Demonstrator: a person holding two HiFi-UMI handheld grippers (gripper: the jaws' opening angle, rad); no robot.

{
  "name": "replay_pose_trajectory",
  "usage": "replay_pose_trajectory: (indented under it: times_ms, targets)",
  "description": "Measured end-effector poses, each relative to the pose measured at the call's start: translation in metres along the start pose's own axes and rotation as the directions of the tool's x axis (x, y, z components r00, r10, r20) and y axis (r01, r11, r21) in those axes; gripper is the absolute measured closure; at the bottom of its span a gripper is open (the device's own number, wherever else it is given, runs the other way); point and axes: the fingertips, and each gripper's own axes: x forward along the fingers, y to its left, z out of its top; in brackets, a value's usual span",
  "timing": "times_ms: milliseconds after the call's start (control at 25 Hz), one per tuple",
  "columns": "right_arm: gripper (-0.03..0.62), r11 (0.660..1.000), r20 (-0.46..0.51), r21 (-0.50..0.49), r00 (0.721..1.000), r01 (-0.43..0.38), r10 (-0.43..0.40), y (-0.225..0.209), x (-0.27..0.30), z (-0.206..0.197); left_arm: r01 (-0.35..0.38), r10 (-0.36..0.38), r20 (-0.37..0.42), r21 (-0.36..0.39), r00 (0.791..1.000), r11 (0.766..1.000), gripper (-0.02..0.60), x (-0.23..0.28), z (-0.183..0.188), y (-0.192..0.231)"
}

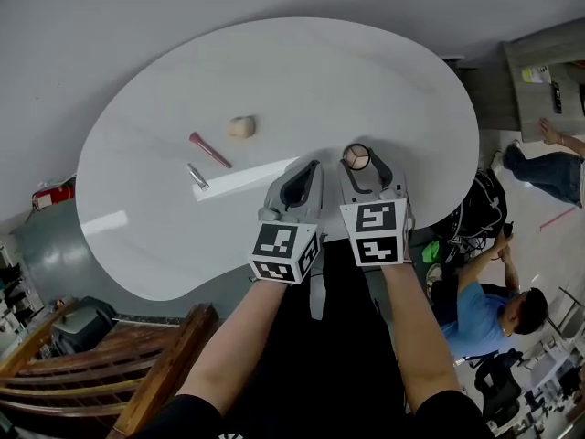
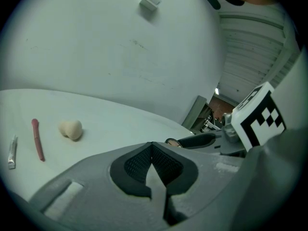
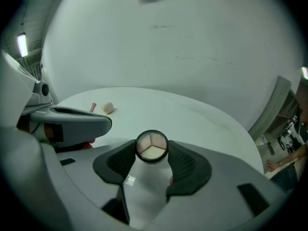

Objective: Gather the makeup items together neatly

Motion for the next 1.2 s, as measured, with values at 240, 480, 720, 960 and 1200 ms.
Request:
replay_pose_trajectory:
  times_ms: [240,480,720,960,1200]
  targets:
    - [0.376,0.998,-0.009,0.034,0.999,0.049,-0.048,-0.041,-0.012,-0.018,0.044,-0.044,-0.026,0.020,0.999,0.999,0.574,0.024,-0.006,-0.036]
    - [0.376,0.997,-0.029,0.035,0.997,0.072,-0.071,-0.072,-0.013,-0.036,0.069,-0.068,-0.049,0.037,0.997,0.997,0.574,0.042,-0.014,-0.062]
    - [0.376,0.995,-0.036,0.054,0.996,0.085,-0.083,-0.093,-0.011,-0.047,0.084,-0.080,-0.077,0.047,0.994,0.995,0.574,0.056,-0.024,-0.076]
    - [0.376,0.994,-0.045,0.072,0.996,0.085,-0.082,-0.104,-0.008,-0.056,0.089,-0.084,-0.091,0.052,0.992,0.995,0.574,0.064,-0.028,-0.082]
    - [0.376,0.994,-0.051,0.082,0.997,0.066,-0.062,-0.105,-0.006,-0.060,0.089,-0.083,-0.096,0.055,0.992,0.995,0.574,0.067,-0.029,-0.084]
